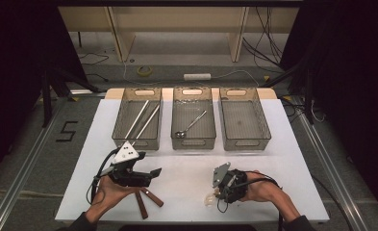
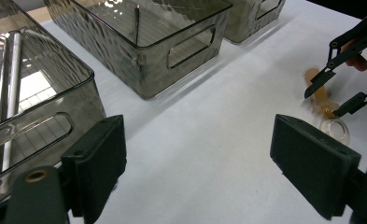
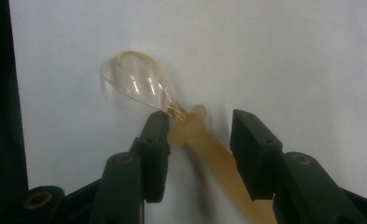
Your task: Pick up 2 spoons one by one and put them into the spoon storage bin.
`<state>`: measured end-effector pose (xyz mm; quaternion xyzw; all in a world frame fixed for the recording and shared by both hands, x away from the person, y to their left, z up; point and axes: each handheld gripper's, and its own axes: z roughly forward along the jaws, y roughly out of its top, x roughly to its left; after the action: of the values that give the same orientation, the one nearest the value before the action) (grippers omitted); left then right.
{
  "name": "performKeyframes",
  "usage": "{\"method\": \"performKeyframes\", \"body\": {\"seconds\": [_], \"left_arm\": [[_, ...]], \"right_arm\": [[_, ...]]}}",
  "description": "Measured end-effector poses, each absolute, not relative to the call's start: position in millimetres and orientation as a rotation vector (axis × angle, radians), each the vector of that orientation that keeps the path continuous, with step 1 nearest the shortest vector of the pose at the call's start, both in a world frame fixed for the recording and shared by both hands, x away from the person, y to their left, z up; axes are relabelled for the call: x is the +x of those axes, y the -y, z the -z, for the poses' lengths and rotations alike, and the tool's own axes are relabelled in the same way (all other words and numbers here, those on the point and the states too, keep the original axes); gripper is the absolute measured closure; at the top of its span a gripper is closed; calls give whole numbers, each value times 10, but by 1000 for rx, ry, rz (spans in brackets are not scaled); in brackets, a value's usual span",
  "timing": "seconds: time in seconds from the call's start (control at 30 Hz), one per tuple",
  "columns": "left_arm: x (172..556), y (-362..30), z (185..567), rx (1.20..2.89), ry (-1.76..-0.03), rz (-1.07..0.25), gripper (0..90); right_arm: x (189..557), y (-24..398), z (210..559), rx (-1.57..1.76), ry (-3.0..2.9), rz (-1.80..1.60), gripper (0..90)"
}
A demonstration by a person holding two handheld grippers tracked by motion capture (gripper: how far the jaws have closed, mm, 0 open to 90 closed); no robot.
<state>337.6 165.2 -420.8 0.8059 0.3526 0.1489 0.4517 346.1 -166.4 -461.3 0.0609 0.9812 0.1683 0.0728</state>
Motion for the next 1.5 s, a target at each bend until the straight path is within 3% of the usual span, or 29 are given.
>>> {"method": "performKeyframes", "body": {"seconds": [0.77,1.5], "left_arm": [[3376,-1658,4209,1986,-876,-375,183],[3371,-1709,4184,1933,-885,-385,181]], "right_arm": [[3462,1602,4571,41,-2939,-502,771],[3611,1830,4296,368,-2824,-754,781]]}}
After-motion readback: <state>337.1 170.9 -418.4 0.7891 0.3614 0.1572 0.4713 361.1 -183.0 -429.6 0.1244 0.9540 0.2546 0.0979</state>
